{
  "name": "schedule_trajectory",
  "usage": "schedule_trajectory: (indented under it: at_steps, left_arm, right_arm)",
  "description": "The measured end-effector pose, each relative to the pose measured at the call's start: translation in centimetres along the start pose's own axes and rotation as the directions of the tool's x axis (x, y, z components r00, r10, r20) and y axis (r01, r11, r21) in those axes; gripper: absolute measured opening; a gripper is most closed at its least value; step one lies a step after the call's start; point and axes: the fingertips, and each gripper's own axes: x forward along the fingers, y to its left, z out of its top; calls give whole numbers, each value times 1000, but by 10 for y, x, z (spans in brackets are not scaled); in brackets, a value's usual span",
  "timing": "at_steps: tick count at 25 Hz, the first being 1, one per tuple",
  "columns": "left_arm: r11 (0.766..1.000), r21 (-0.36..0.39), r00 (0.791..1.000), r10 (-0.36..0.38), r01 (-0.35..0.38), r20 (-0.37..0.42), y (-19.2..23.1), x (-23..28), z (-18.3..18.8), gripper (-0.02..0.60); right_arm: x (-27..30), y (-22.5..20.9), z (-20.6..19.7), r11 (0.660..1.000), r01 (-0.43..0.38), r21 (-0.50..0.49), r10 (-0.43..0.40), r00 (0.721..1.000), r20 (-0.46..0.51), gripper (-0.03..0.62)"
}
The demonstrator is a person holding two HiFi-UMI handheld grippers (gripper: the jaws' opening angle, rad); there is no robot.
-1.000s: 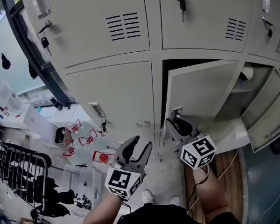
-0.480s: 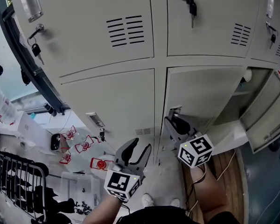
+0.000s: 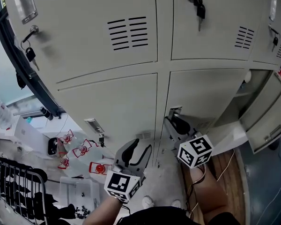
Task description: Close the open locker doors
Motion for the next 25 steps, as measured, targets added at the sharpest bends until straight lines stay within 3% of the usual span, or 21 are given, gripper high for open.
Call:
schedule_trajectory:
  at_steps: [15, 25]
  left_arm:
    - [1000, 12, 1000, -26, 26, -1, 0, -1, 4, 186]
    - [995, 12, 995, -99, 99, -1, -33, 10, 4, 190]
  right_arm:
    - [-2, 1, -2, 1000, 21, -16, -21, 1000, 3, 96]
    - [-46, -10, 8, 998, 57, -14, -56, 997, 44, 122]
